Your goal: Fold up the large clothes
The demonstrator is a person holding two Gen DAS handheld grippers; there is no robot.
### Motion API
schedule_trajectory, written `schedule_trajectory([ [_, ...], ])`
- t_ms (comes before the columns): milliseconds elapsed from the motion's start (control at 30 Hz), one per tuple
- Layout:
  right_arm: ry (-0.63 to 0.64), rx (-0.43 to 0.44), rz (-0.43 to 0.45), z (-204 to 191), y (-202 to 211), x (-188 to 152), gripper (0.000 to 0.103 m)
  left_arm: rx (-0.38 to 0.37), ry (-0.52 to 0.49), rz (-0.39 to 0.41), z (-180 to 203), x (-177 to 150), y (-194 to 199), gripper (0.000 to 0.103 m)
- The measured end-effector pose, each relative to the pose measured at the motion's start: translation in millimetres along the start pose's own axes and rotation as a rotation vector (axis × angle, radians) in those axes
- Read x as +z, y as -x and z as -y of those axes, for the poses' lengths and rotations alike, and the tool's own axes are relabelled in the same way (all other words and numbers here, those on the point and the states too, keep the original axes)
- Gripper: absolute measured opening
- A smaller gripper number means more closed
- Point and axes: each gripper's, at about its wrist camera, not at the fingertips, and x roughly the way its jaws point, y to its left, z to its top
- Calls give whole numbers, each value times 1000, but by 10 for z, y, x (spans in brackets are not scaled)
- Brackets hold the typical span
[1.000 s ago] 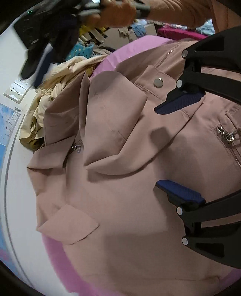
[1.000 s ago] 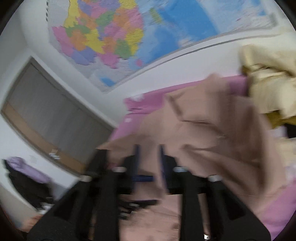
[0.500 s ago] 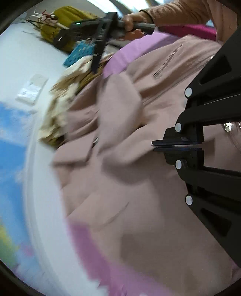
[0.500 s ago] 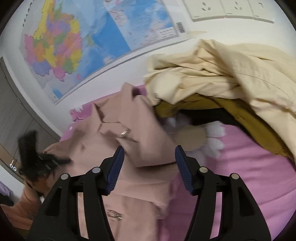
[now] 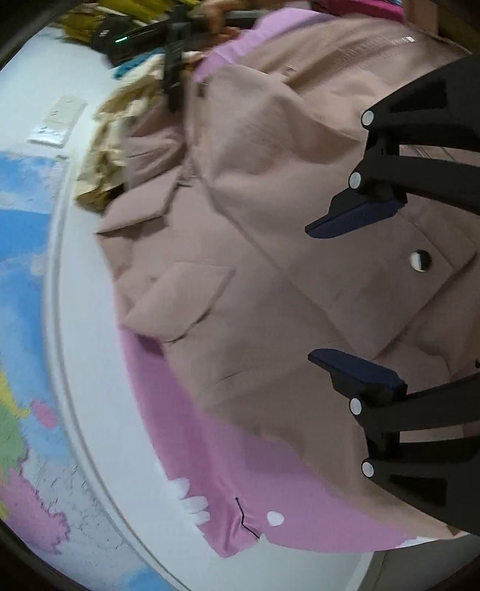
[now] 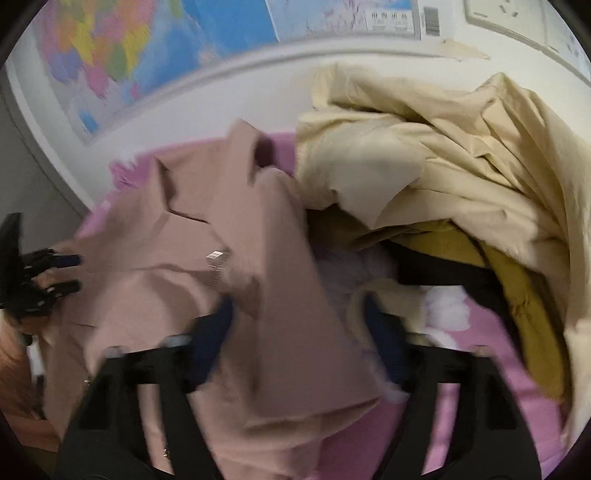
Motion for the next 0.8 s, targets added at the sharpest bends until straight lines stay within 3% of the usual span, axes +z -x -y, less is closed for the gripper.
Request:
schedule_trajectory([
  [33, -15, 2, -6, 35, -5, 21, 22, 1, -7, -26, 53, -12, -92, 64],
  [67, -40, 5, -1, 96, 10, 46, 9, -2, -15, -47, 72, -43, -146, 67],
  [167, -132, 18, 46, 335, 141, 112, 4, 16, -72, -74, 157, -114, -292, 65],
  [200, -149, 29, 53, 376, 167, 125, 4, 34, -89, -69, 178, -113, -331, 42],
  [267, -176, 20, 71, 450, 228, 140, 3, 37, -86, -54, 166, -73, -371, 13],
  [367, -204, 30, 98, 519, 321, 157, 2, 108, -71, 20, 123, 88, -284, 8],
  [533, -252, 17, 111, 621, 312, 152, 3, 164, -8, 101, -70, 443, -167, 8],
  [633, -267, -21, 121, 627, 317, 95, 13, 195, 21, 82, -153, 565, -319, 10],
  [700, -240, -73, 192, 516, 478, 28, 38, 193, 34, 47, -179, 594, -479, 13],
  [733, -240, -94, 227, 474, 550, -3, 59, 201, 34, 42, -172, 569, -534, 15],
  [800, -176, -97, 287, 235, 731, -130, 58, 220, 29, 40, -160, 526, -592, 19],
])
